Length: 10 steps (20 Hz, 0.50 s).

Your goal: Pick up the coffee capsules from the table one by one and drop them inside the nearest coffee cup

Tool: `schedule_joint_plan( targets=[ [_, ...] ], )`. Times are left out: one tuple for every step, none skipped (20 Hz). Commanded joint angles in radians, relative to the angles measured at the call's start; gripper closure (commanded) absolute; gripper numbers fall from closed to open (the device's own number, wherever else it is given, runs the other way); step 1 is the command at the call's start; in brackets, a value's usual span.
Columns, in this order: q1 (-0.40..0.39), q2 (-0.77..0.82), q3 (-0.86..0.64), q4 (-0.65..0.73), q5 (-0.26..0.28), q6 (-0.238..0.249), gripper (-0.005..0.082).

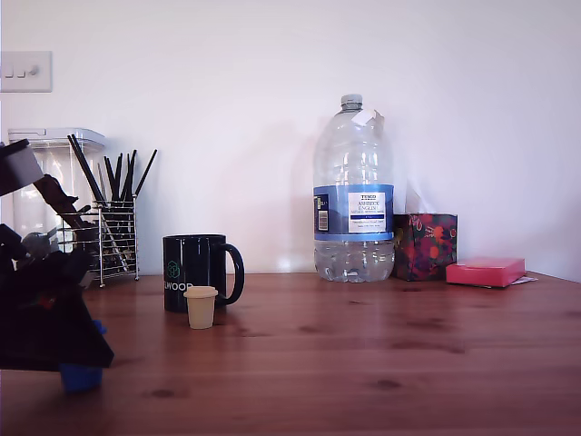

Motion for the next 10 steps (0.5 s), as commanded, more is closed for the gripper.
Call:
schedule_joint_plan(
  targets=[
    [0.001,0.013,0.006,0.013,-0.028,0.021,0.0579],
    [0.001,0.019,0.006,0.022,-0.033,0.027,0.0579],
    [0.001,0.022,0.006,0.025,-0.033,0.027,0.0579],
    [0.001,0.024,0.006,0.029,-0.033,0.027,0.0579],
    [0.001,0.024,0.006,0.032,-0.033,0.039,0.0579],
    [0.001,0.024,0.006,0.048,-0.033,0.055,0.0579],
    [-0.001,0.024,0.006,0.078,-0.033,0.055,0.0579],
    [-0.002,0.024,0.006,0.122,-0.033,0.055,0.0579],
    [-0.002,0.023,0.007,0.173,-0.033,0.058,0.0579],
    [-0.002,0.022,0.008,0.219,-0.033,0.066,0.0579]
  ],
)
